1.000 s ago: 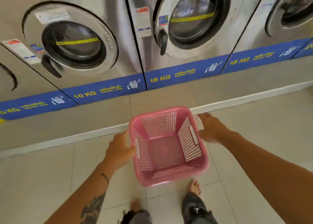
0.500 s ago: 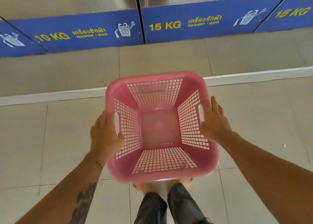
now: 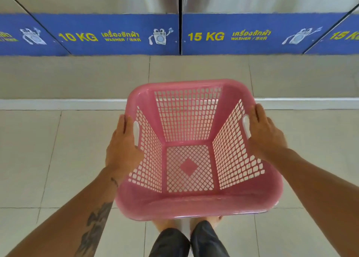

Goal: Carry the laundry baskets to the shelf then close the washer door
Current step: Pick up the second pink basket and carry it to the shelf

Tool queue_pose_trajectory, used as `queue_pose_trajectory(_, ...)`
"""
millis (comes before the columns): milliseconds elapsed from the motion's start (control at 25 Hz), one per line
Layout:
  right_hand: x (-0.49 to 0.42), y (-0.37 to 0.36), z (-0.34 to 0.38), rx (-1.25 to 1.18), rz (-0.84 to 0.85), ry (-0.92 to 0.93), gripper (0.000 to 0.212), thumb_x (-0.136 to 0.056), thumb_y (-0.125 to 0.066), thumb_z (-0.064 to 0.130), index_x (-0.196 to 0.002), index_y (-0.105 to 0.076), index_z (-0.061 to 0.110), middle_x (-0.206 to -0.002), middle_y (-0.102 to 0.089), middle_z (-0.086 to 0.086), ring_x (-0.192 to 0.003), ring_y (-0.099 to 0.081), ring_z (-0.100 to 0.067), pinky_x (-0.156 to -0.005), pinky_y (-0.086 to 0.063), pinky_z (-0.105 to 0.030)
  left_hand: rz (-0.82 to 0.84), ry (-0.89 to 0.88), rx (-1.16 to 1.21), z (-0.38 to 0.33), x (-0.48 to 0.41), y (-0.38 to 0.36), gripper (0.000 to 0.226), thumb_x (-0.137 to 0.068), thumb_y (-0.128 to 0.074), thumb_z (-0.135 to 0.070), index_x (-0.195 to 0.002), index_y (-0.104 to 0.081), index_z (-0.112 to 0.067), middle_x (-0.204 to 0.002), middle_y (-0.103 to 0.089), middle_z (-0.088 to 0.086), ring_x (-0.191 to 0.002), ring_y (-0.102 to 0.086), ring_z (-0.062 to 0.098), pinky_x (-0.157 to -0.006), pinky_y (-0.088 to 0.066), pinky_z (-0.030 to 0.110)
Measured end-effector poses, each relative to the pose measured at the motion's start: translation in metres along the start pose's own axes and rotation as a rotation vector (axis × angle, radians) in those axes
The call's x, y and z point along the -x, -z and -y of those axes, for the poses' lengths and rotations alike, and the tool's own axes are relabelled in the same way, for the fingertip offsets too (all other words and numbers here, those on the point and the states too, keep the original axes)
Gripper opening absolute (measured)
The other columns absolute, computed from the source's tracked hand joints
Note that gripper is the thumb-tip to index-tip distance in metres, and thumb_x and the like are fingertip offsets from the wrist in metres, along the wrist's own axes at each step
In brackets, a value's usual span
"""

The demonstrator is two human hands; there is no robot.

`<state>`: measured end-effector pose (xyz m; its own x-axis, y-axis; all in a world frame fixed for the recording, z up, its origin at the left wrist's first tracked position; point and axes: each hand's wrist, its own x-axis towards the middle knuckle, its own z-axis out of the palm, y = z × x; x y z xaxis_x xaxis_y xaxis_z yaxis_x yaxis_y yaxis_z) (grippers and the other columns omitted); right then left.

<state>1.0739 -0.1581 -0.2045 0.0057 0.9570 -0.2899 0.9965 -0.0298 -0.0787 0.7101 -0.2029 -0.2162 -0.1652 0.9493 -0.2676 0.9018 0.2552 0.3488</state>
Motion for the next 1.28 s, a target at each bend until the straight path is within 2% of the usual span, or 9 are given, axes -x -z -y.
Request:
queue_pose_trajectory(80, 0.014, 0.043, 0.011, 0.004, 0.005, 0.029, 0.101, -0.077, -0.073, 0.011, -0.152, -0.004, 0.014, -0.162, -0.008, -0.009, -0.123, -0.049, -0.034, -0.083, -0.055, -0.045, -0.017, -0.019, 0.071, -0.003, 0.017, 0.043, 0.088, -0.081, -0.071, -0.02, -0.147, -0.016, -0.033, -0.138, -0.041, -0.001, -0.102, -0.065, 0.025, -0.063, -0.062, 0.039)
queue_pose_trajectory(200, 0.05, 0.113, 0.035, 0.015, -0.004, 0.076, 0.098, -0.078, -0.072, 0.013, -0.15, -0.005, 0.015, -0.16, -0.011, -0.008, -0.121, -0.051, -0.032, -0.085, -0.055, -0.043, -0.065, -0.005, 0.109, -0.01, 0.06, 0.11, 0.077, -0.082, -0.068, -0.016, -0.143, -0.023, -0.032, -0.124, -0.048, -0.004, -0.091, -0.065, 0.021, -0.061, -0.062, 0.037)
queue_pose_trajectory(440, 0.116, 0.237, 0.073, 0.009, -0.069, 0.22, 0.095, -0.068, -0.068, 0.014, -0.147, -0.015, 0.013, -0.149, -0.022, -0.002, -0.109, -0.052, -0.035, -0.074, -0.051, -0.046, -0.223, 0.071, 0.042, -0.021, 0.145, 0.246, 0.088, -0.068, -0.059, -0.002, -0.146, -0.029, -0.029, -0.146, -0.04, -0.002, -0.11, -0.059, 0.032, -0.077, -0.051, 0.038)
queue_pose_trajectory(720, 0.17, 0.319, 0.13, 0.005, -0.21, 0.538, 0.093, -0.067, -0.067, 0.014, -0.145, -0.016, 0.012, -0.15, -0.022, -0.005, -0.106, -0.056, -0.039, -0.06, -0.038, -0.04, -0.514, 0.242, 0.012, -0.016, 0.298, 0.339, 0.088, -0.065, -0.061, -0.013, -0.145, -0.031, -0.032, -0.145, -0.04, -0.003, -0.114, -0.057, 0.029, -0.085, -0.052, 0.042)
queue_pose_trajectory(880, 0.224, 0.341, 0.186, 0.059, -0.252, 0.777, 0.09, -0.072, -0.063, 0.011, -0.148, -0.015, 0.009, -0.149, -0.024, -0.007, -0.088, -0.059, -0.035, -0.05, -0.035, -0.039, -0.616, 0.386, 0.022, 0.005, 0.416, 0.35, 0.103, -0.057, -0.06, -0.01, -0.148, -0.021, -0.04, -0.137, -0.046, -0.003, -0.105, -0.06, 0.028, -0.071, -0.052, 0.035)
queue_pose_trajectory(1000, 0.282, 0.345, 0.24, 0.107, -0.274, 0.967, 0.09, -0.074, -0.061, 0.009, -0.15, -0.012, 0.01, -0.146, -0.026, -0.008, -0.065, -0.046, -0.028, -0.043, -0.024, -0.034, -0.688, 0.55, 0.006, 0.029, 0.51, 0.352, 0.095, -0.057, -0.062, -0.011, -0.144, -0.033, -0.035, -0.13, -0.054, -0.002, -0.093, -0.062, 0.025, -0.067, -0.051, 0.032)
queue_pose_trajectory(1080, 0.326, 0.342, 0.272, 0.131, -0.263, 1.057, 0.085, -0.075, -0.059, 0.009, -0.148, -0.016, 0.007, -0.146, -0.025, -0.009, -0.072, -0.052, -0.033, -0.044, -0.022, -0.034, -0.743, 0.622, -0.029, 0.043, 0.572, 0.349, 0.091, -0.057, -0.058, -0.014, -0.143, -0.036, -0.034, -0.126, -0.056, -0.004, -0.092, -0.062, 0.024, -0.067, -0.05, 0.032)
queue_pose_trajectory(1200, 0.399, 0.328, 0.313, 0.127, -0.226, 1.182, 0.081, -0.077, -0.059, 0.013, -0.145, -0.017, 0.005, -0.147, -0.026, -0.007, -0.103, -0.058, -0.034, -0.05, -0.033, -0.036, -0.813, 0.738, -0.011, 0.059, 0.665, 0.34, 0.087, -0.063, -0.053, -0.025, -0.145, -0.031, -0.043, -0.119, -0.055, -0.013, -0.093, -0.061, 0.021, -0.066, -0.05, 0.033)
queue_pose_trajectory(1280, 0.445, 0.313, 0.333, 0.127, -0.206, 1.258, 0.087, -0.077, -0.061, 0.018, -0.147, -0.012, 0.006, -0.151, -0.023, -0.007, -0.122, -0.05, -0.032, -0.071, -0.048, -0.041, -0.863, 0.814, -0.036, 0.067, 0.723, 0.33, 0.085, -0.069, -0.053, -0.027, -0.147, -0.024, -0.047, -0.122, -0.056, -0.011, -0.095, -0.063, 0.023, -0.068, -0.052, 0.034)
